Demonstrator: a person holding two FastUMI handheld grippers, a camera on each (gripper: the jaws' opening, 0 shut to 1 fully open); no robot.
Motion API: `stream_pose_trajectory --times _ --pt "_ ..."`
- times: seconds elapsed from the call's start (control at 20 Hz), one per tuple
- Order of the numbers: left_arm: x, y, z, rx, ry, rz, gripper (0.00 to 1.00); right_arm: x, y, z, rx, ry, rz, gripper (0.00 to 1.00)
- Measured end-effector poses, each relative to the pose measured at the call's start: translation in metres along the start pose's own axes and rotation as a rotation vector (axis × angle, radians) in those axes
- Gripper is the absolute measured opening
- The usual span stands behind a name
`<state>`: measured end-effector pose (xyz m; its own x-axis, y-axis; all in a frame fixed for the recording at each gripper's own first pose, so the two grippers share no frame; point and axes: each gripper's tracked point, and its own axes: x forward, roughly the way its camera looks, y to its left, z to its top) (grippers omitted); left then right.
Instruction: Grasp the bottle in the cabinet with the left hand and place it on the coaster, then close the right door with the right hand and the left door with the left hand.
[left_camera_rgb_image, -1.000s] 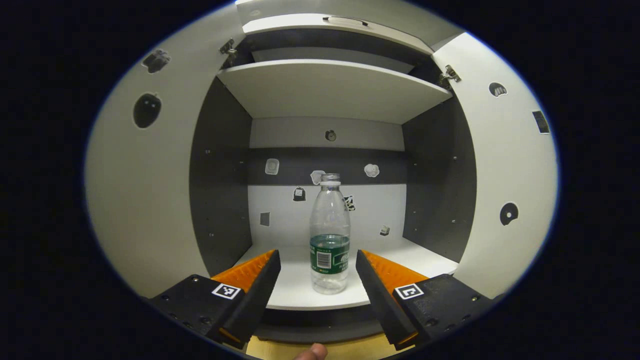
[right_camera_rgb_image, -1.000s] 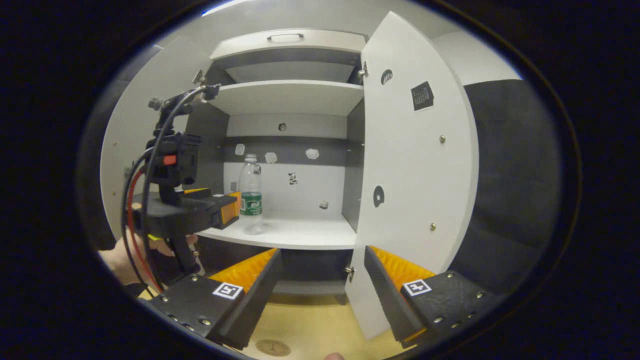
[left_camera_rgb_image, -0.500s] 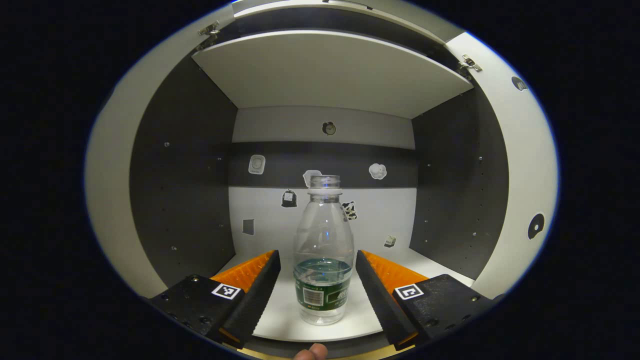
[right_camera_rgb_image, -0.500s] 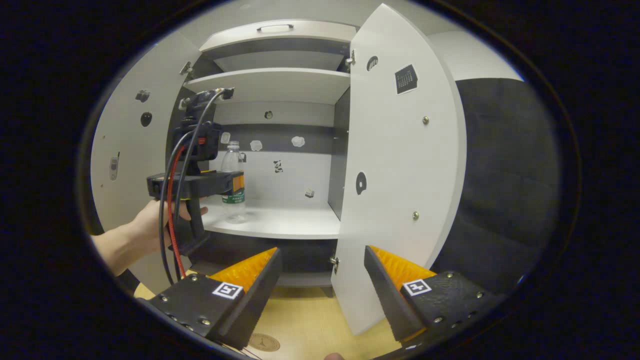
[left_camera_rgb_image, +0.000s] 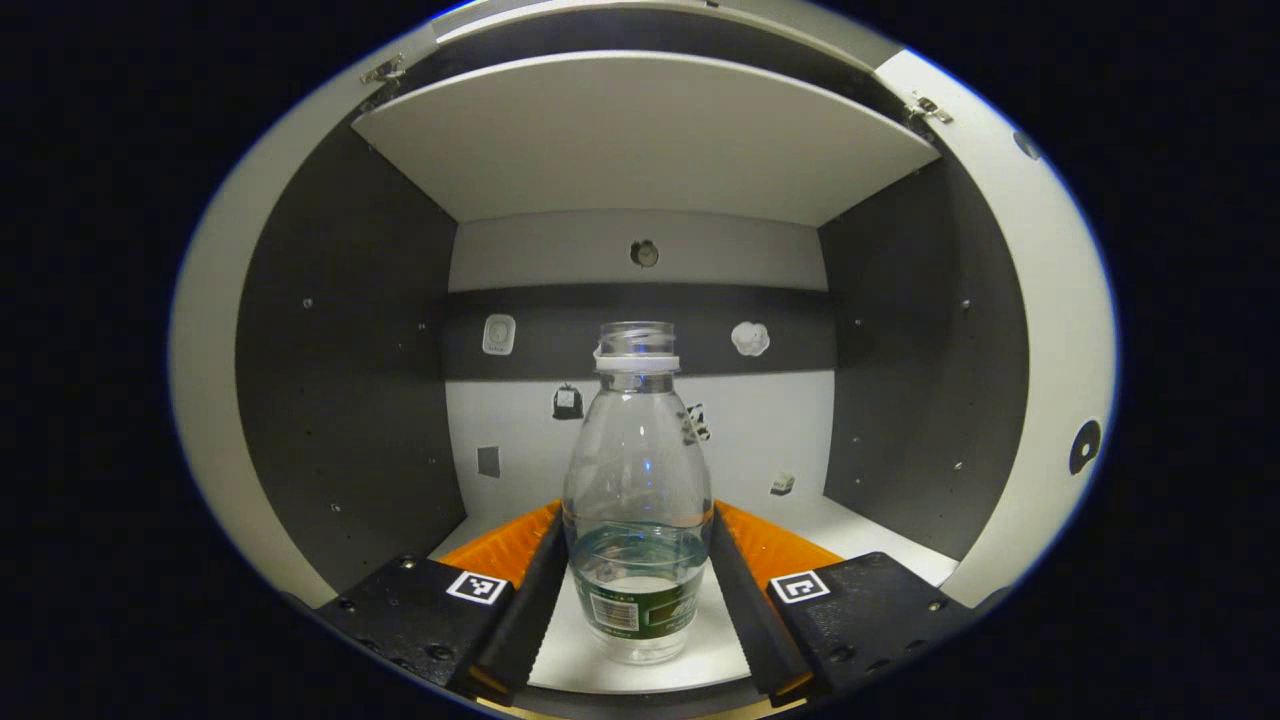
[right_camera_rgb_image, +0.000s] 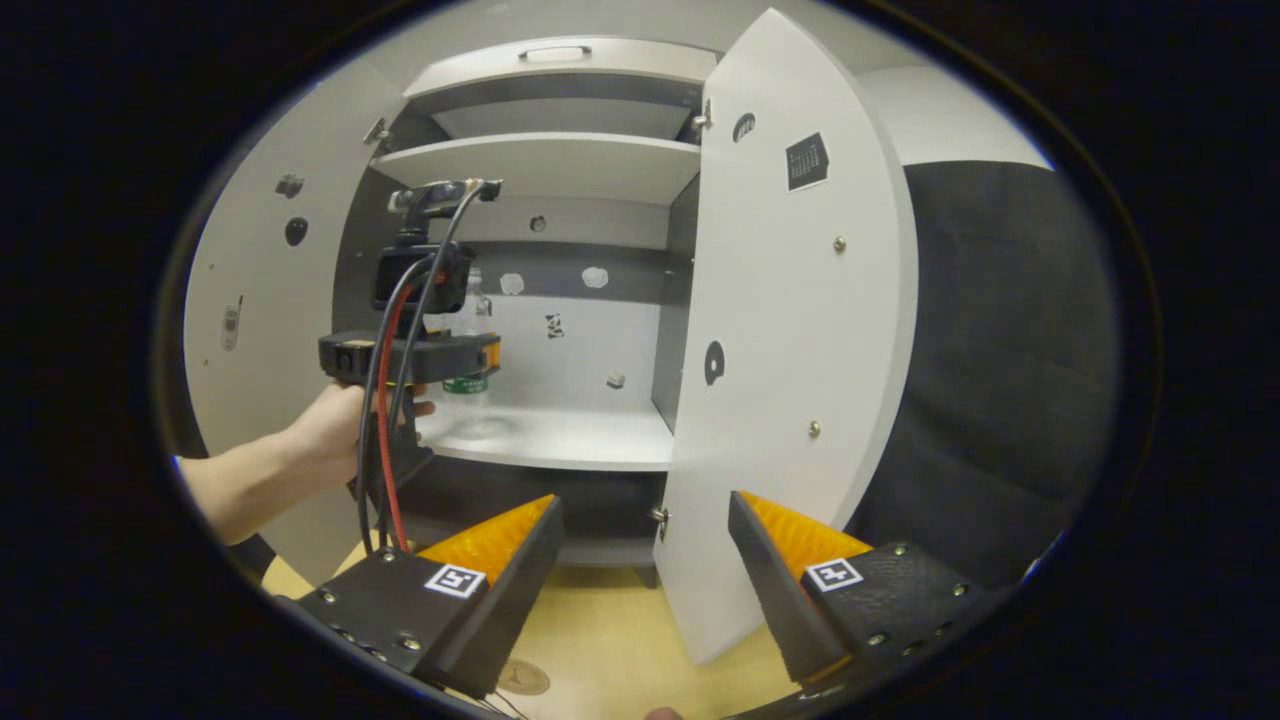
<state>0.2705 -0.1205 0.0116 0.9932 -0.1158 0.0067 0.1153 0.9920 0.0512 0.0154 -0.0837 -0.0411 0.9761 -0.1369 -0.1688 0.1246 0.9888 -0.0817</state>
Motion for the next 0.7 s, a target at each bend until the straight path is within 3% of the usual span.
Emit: stream_pose_trajectory --times 0.1,0.25,0.45,0.7 --pt "-0.022 0.001 0.013 0.043 -0.035 0.01 0.81 -0.004 -0.004 -0.004 -0.002 0.006 -0.002 1.0" --pt "-0.065 -0.011 0.019 -0.013 -0.053 -0.021 0.8 -0.012 -0.011 -0.017 0.019 0.028 -0.002 1.0" --pt "-0.118 -0.014 -0.002 -0.068 -0.023 -0.005 0.81 -0.027 -0.02 -0.029 0.064 0.039 0.007 1.0" --pt "-0.169 -0.022 -0.039 -0.022 0.002 0.026 0.8 -0.044 -0.036 -0.043 0.107 0.053 0.01 1.0"
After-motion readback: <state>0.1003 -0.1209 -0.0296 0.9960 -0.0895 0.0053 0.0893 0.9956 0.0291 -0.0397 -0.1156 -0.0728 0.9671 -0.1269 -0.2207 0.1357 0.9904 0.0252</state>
